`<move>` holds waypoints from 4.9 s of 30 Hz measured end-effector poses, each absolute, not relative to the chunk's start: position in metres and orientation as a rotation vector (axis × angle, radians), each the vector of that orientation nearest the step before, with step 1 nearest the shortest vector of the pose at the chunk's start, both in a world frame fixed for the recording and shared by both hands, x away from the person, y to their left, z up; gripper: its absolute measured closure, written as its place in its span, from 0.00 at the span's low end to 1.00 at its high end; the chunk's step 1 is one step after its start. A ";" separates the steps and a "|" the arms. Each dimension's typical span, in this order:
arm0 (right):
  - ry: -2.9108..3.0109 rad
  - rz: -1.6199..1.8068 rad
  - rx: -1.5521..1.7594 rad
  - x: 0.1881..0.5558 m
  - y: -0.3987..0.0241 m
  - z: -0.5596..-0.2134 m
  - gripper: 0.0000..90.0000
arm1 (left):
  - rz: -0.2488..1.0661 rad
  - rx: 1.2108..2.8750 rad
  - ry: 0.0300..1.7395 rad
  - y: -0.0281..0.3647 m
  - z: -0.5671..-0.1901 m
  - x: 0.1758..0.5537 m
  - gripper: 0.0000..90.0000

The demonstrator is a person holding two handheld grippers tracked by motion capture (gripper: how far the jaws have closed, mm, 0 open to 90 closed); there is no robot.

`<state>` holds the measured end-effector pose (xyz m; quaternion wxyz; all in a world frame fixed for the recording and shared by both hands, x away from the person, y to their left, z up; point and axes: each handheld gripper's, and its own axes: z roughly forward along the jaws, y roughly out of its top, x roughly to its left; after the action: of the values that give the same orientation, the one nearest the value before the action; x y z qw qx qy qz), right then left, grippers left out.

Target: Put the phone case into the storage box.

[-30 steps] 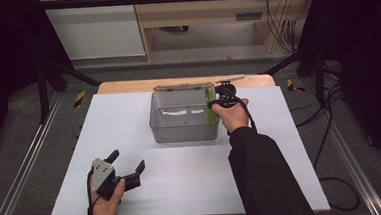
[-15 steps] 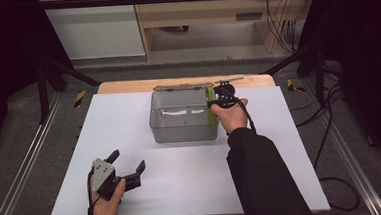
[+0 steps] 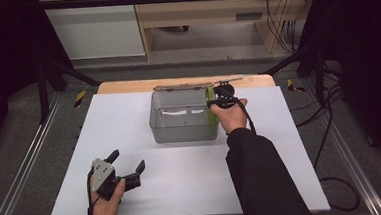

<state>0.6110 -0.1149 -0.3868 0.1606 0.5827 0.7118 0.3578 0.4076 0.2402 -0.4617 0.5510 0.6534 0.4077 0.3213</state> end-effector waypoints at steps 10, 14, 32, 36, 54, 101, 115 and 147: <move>2.015 1.017 1.672 0.611 -0.115 -0.387 0.84 | 0.760 1.547 0.961 0.239 -0.462 0.407 0.03; 2.011 1.019 1.671 0.612 -0.115 -0.388 0.84 | 0.760 1.548 0.960 0.239 -0.462 0.408 0.03; 2.001 1.013 1.662 0.613 -0.113 -0.390 0.82 | 0.760 1.555 0.957 0.238 -0.462 0.407 0.03; 2.001 1.015 1.667 0.613 -0.112 -0.391 0.82 | 0.759 1.556 0.956 0.237 -0.462 0.407 0.03; 1.970 1.077 1.607 0.606 -0.115 -0.380 0.81 | 0.761 1.558 0.955 0.238 -0.462 0.407 0.03; 1.859 1.254 1.432 0.601 -0.112 -0.371 0.40 | 0.764 1.555 0.953 0.239 -0.462 0.407 0.02; 1.828 1.305 1.372 0.596 -0.115 -0.366 0.20 | 0.783 1.548 0.961 0.248 -0.460 0.409 0.02; 1.749 1.258 1.196 0.586 -0.114 -0.360 0.10 | 0.789 1.525 0.973 0.261 -0.460 0.411 0.02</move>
<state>0.5860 -0.1137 -0.3602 0.3323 0.4578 0.6694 0.4816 0.4113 0.2606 -0.4601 0.5515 0.6445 0.4114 0.3334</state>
